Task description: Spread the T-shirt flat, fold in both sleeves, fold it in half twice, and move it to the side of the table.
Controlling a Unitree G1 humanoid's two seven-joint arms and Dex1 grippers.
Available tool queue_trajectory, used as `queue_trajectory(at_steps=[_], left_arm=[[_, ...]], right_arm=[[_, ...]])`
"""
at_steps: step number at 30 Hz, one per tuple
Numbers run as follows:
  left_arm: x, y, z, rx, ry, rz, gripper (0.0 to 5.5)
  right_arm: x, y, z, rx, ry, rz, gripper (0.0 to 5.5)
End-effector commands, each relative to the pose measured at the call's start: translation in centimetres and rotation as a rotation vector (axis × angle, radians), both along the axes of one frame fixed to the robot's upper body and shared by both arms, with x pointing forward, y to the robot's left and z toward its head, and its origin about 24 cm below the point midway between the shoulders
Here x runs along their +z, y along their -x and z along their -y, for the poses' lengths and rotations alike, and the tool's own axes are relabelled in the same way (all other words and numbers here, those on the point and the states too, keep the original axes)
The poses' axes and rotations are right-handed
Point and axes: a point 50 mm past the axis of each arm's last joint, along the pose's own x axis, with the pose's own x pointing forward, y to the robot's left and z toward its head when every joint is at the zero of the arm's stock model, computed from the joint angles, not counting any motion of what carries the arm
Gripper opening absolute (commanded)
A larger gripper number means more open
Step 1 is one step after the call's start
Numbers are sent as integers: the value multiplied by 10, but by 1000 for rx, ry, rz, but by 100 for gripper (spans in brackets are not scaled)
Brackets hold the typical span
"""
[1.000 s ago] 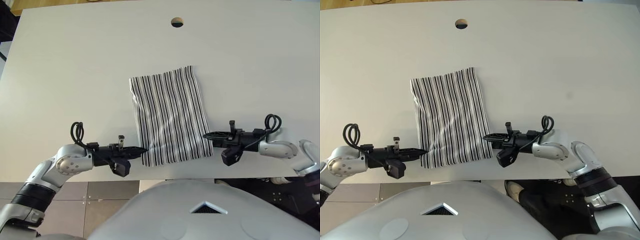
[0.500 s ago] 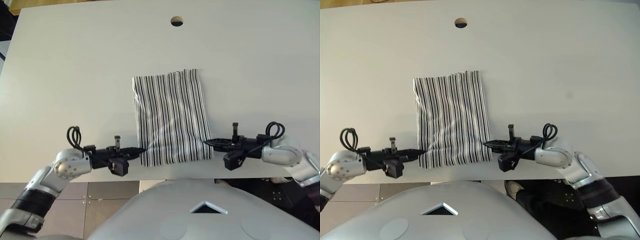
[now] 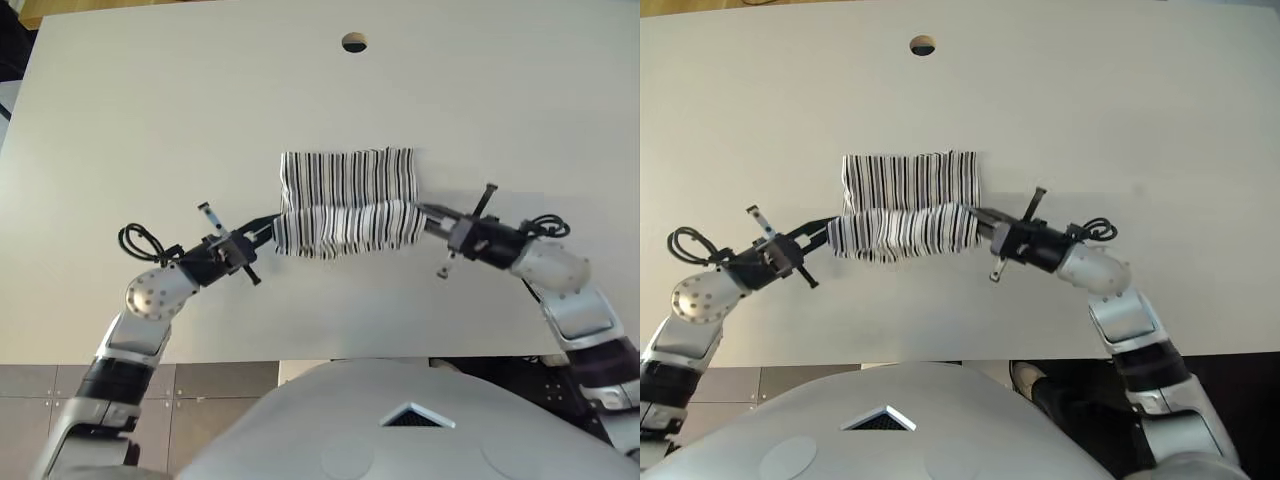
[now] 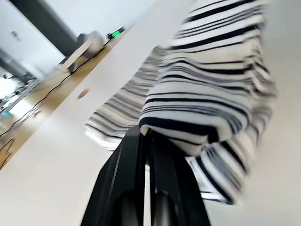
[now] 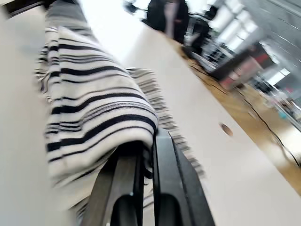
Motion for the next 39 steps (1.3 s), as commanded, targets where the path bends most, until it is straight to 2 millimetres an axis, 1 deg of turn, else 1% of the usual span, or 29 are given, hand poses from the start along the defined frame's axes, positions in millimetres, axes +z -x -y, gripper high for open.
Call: queue_trajectory(at_steps=[1, 4, 6, 8, 9, 12, 15, 16, 17, 19, 22, 24, 26, 28, 30, 32, 33, 34, 35, 37, 39], left_arm=[[-13, -36, 6, 88, -69, 33, 10], [-21, -57, 13, 122, -103, 64, 10], [-24, -66, 14, 136, -129, 79, 10], [-27, -75, 14, 166, -143, 97, 50], [-28, -78, 15, 171, -147, 101, 68], [-33, -82, 22, 177, -146, 123, 119], [-26, -89, 30, 197, -105, 184, 166], [-21, -93, 33, 200, -83, 212, 183], [-16, -96, 36, 203, -65, 233, 197], [-7, -103, 39, 226, -19, 268, 239], [-1, -117, 40, 304, 9, 273, 283], [-1, -128, 34, 387, -16, 262, 311], [-6, -136, 25, 471, -56, 238, 339], [-12, -138, 18, 534, -85, 209, 374], [-17, -139, 13, 587, -102, 185, 405], [-21, -141, 6, 654, -117, 161, 441], [-22, -141, 3, 679, -121, 152, 452], [-22, -141, 1, 699, -121, 149, 472], [-22, -141, 0, 716, -111, 151, 480], [-17, -145, -2, 773, -52, 167, 517], [-8, -151, 0, 860, 68, 192, 517]], right_arm=[[-11, -31, 4, -137, 20, 2, 11], [-21, -48, 1, -194, 51, 14, 11], [-24, -56, -3, -205, 63, 26, 11], [-27, -64, -7, -211, 67, 34, 10], [-29, -68, -9, -215, 71, 40, 43], [-28, -76, -16, -215, 60, 63, 100], [-25, -85, -18, -252, 40, 92, 150], [-22, -89, -19, -265, 27, 99, 171], [-20, -91, -20, -269, 18, 103, 179], [-15, -98, -22, -279, 1, 117, 179], [-8, -112, -23, -319, -7, 131, 179], [-9, -123, -23, -371, 9, 120, 179], [-12, -130, -22, -422, 22, 105, 179], [-12, -131, -23, -435, 9, 113, 179], [-7, -127, -28, -408, -47, 159, 179], [4, -116, -40, -317, -119, 235, 179], [10, -108, -49, -247, -151, 266, 179], [15, -99, -58, -173, -170, 287, 179], [16, -91, -67, -102, -169, 287, 179], [11, -82, -82, 5, -137, 246, 179], [-3, -81, -92, 67, -65, 162, 179]])
